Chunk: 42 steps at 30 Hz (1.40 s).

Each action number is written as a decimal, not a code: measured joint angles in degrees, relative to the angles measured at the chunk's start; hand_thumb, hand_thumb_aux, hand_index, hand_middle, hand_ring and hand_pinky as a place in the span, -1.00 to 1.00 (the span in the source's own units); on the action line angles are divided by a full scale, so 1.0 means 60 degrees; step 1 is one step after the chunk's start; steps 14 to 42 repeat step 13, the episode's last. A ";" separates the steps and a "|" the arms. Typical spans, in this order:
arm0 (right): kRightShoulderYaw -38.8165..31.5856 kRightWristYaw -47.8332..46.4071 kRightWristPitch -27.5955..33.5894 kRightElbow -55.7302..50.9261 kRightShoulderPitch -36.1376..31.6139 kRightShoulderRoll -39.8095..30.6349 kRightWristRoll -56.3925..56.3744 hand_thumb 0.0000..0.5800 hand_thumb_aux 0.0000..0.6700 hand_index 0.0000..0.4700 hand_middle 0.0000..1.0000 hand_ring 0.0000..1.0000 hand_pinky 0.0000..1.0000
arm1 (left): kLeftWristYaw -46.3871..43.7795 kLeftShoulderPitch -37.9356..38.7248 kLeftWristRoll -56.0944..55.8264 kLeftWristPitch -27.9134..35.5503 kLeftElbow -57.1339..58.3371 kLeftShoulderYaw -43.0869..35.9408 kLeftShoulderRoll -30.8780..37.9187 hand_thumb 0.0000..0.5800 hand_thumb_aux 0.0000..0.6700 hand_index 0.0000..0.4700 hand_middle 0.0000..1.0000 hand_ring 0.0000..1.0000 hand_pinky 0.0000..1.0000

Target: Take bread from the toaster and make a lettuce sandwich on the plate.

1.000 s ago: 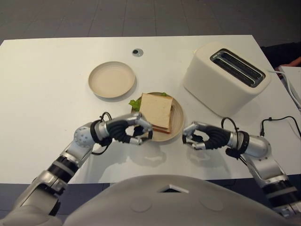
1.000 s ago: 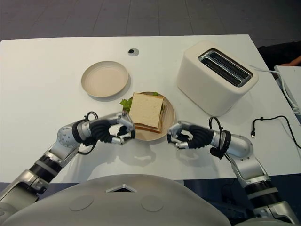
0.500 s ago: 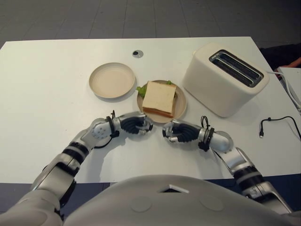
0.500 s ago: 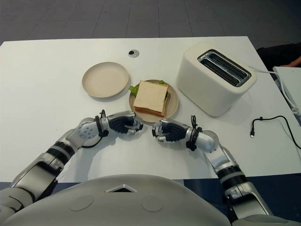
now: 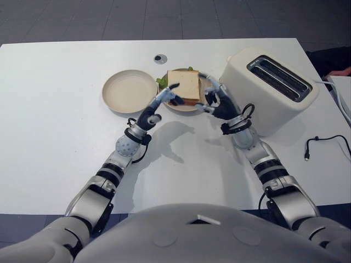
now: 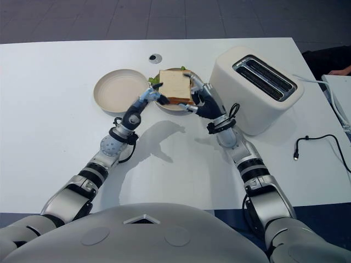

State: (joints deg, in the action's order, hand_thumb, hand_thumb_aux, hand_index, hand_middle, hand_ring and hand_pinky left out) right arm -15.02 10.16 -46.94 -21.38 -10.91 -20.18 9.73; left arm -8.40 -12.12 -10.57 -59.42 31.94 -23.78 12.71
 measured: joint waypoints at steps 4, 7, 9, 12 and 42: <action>-0.0027 -0.1884 0.0030 0.2216 0.0902 0.0050 -0.3645 -1.00 -1.00 -1.00 -1.00 -1.00 -1.00 | -0.0227 0.0416 -0.1069 0.0519 -0.2152 0.0646 -0.0129 -1.00 -1.00 -1.00 -1.00 -1.00 -1.00; 0.0103 -0.2772 0.0291 0.2596 0.1212 0.0064 -0.4237 -1.00 -1.00 -1.00 -1.00 -1.00 -1.00 | -0.0303 0.0572 -0.0682 0.0770 -0.2364 0.1063 -0.0357 -1.00 -1.00 -1.00 -1.00 -1.00 -1.00; 0.0271 -0.3174 0.0455 0.2707 0.1336 0.0115 -0.4256 -1.00 -1.00 -1.00 -1.00 -1.00 -1.00 | -0.0402 0.0600 -0.0518 0.0880 -0.2362 0.1233 -0.0487 -1.00 -1.00 -1.00 -1.00 -1.00 -1.00; 0.0358 -0.3710 0.0671 0.2872 0.1489 0.0287 -0.4372 -1.00 -1.00 -1.00 -1.00 -1.00 -1.00 | -0.0547 0.0630 -0.0295 0.0965 -0.2352 0.1519 -0.0710 -1.00 -1.00 -1.00 -1.00 -1.00 -1.00; 0.0386 -0.3853 0.0725 0.2889 0.1516 0.0356 -0.4429 -1.00 -1.00 -1.00 -1.00 -1.00 -1.00 | -0.0588 0.0635 -0.0269 0.0996 -0.2352 0.1592 -0.0780 -1.00 -1.00 -1.00 -1.00 -1.00 -1.00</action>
